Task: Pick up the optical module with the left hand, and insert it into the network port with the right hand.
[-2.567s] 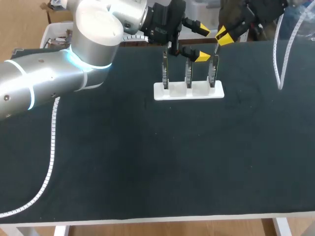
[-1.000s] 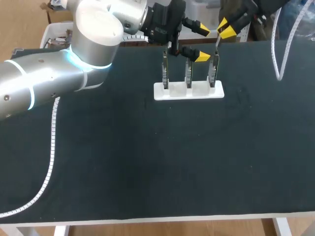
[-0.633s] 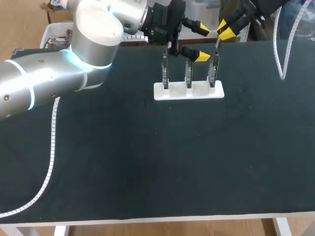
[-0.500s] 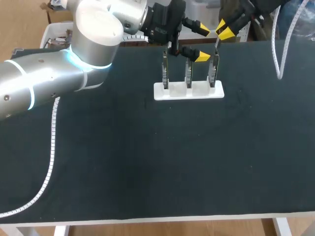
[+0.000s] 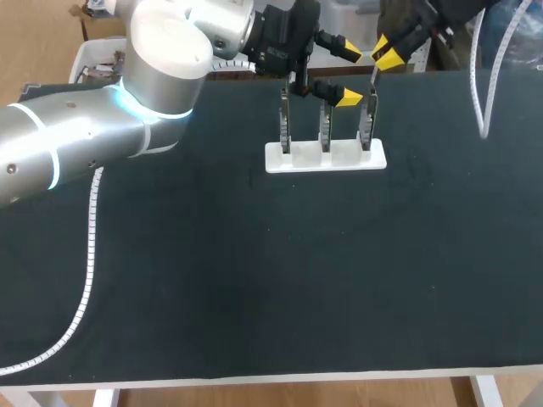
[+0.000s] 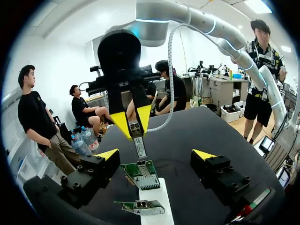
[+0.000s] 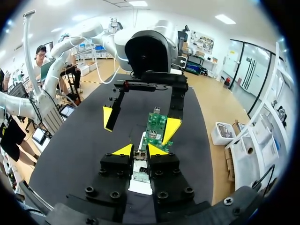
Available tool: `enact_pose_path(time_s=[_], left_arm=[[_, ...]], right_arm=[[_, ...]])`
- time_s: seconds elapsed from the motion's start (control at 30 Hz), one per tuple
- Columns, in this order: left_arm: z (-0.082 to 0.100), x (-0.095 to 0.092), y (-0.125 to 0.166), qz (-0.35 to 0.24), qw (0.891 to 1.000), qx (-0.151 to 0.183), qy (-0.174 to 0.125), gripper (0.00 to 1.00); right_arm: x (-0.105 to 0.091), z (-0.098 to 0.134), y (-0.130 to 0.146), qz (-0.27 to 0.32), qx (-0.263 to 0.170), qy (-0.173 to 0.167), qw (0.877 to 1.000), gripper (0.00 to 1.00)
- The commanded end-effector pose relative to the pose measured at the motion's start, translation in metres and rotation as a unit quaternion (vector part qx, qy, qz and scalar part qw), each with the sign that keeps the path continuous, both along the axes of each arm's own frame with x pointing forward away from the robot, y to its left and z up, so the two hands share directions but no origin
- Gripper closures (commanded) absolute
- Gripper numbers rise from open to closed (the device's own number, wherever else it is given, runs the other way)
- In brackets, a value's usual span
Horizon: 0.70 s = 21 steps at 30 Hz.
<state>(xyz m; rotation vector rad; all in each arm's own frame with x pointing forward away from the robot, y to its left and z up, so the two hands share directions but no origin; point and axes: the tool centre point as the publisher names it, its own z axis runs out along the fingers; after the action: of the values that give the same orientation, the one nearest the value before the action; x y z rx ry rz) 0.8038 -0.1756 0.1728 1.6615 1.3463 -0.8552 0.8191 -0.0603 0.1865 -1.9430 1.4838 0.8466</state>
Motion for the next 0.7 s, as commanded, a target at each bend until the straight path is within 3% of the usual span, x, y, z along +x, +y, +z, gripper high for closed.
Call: enact_pose_path(time_s=[0.03,0.7], left_arm=[[0.0008,0.0000,-0.0007,0.000,1.000,0.002,0.000,0.00],[0.0008,0.0000,-0.0007,0.000,1.000,0.002,0.000,0.00]], right_arm=[[0.0097,-0.0012,-0.0009,0.022,-0.004,0.022,1.000,1.00],[0.0119,0.0001,-0.0023,0.012,-0.008,0.019,1.000,1.00]])
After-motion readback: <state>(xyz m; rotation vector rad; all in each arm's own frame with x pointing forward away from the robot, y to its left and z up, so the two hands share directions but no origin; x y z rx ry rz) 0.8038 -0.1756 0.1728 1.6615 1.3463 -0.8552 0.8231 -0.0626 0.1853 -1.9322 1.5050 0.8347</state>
